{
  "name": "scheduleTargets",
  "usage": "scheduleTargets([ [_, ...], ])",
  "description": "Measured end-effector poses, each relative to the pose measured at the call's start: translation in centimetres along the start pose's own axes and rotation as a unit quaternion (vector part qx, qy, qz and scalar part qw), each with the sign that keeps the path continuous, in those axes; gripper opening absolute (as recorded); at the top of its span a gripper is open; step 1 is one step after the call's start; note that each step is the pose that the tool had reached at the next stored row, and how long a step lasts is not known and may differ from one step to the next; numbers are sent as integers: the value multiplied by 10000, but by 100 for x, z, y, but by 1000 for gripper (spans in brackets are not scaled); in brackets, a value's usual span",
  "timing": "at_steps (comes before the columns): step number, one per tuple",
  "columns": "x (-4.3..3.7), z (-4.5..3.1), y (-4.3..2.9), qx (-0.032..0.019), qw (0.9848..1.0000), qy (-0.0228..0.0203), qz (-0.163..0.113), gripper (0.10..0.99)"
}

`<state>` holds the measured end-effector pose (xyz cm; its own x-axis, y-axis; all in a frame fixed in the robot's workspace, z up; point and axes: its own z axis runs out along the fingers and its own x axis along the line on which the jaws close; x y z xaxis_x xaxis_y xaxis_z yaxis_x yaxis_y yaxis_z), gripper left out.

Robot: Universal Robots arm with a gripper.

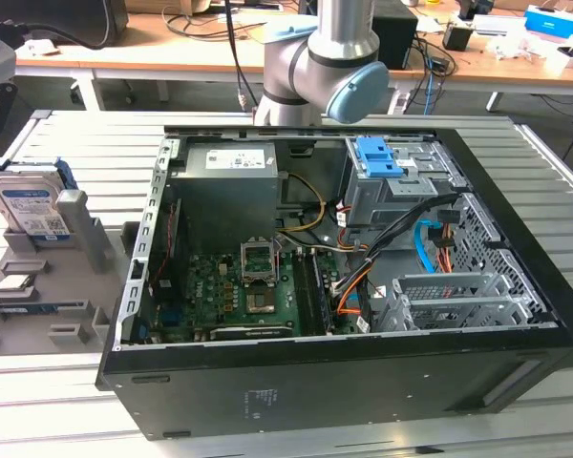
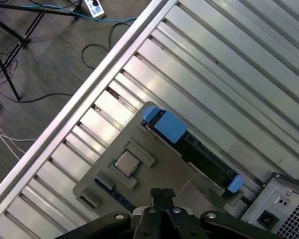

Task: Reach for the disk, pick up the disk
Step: 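Pick up the disk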

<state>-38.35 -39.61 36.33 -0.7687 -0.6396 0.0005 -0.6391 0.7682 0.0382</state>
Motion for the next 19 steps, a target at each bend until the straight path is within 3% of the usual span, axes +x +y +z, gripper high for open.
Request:
scheduleTargets([
  [12,0,0,0,0,9988,19,-486,106],
  [19,0,0,0,1,9968,30,-796,106],
])
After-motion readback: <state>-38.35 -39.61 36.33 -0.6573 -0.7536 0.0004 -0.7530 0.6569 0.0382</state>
